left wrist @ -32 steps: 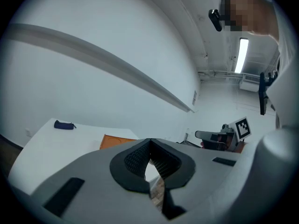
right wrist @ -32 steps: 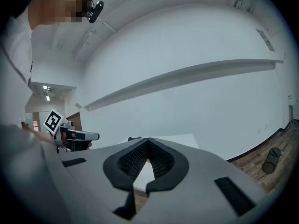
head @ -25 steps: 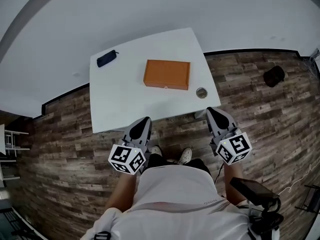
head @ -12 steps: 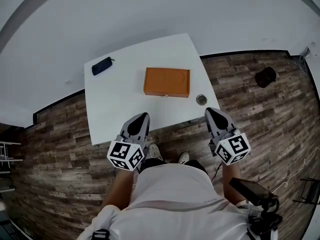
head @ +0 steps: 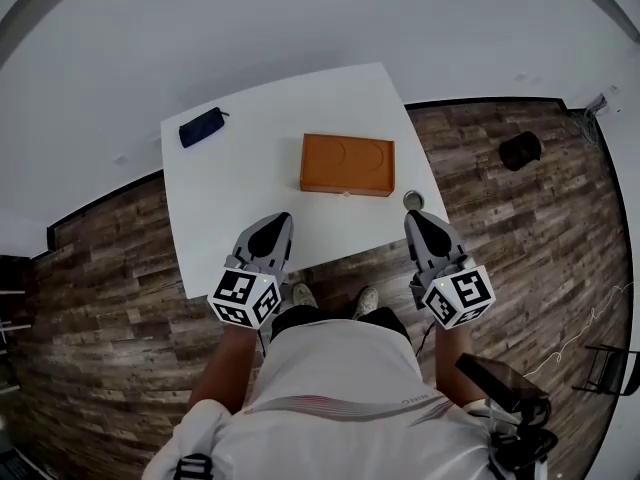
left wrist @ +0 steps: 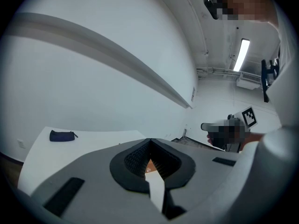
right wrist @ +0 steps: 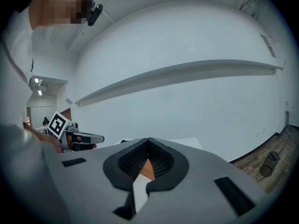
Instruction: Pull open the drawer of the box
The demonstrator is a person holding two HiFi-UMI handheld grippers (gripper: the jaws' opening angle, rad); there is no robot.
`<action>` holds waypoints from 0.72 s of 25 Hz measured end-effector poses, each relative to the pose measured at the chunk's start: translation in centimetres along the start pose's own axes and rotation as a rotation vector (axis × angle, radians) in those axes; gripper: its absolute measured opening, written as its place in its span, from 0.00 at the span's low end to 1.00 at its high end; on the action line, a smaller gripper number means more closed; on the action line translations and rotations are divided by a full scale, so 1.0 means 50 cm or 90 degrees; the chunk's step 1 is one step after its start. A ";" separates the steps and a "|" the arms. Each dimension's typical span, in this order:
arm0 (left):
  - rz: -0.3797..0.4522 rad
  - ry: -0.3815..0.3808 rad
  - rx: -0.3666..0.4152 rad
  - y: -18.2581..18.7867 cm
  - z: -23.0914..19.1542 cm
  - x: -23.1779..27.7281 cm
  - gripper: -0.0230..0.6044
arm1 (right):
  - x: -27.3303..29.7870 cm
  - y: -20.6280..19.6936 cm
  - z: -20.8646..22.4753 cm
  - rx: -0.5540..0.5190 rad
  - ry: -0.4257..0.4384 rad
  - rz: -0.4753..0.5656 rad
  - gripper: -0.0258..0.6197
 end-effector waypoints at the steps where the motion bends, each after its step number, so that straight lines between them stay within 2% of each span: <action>1: 0.002 0.002 -0.001 -0.002 -0.001 0.000 0.05 | 0.000 0.000 -0.001 0.000 0.000 -0.001 0.04; 6: 0.015 0.006 0.010 -0.013 0.013 -0.002 0.05 | 0.004 0.004 -0.001 -0.002 0.008 -0.001 0.04; 11: -0.032 -0.013 0.002 -0.052 0.036 0.037 0.06 | -0.005 -0.003 0.017 -0.003 0.008 -0.003 0.04; 18: -0.109 0.016 0.021 -0.126 0.015 0.136 0.10 | -0.016 -0.045 0.031 0.012 0.003 -0.028 0.04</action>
Point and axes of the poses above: the fingertips, and each gripper's own axes: x forward along the fingers, z to its right, y out of its top, the point moved 2 cm from there along -x, backward along the fingers, and after that the axes turned 9 degrees about -x, right-handed, at the moved point
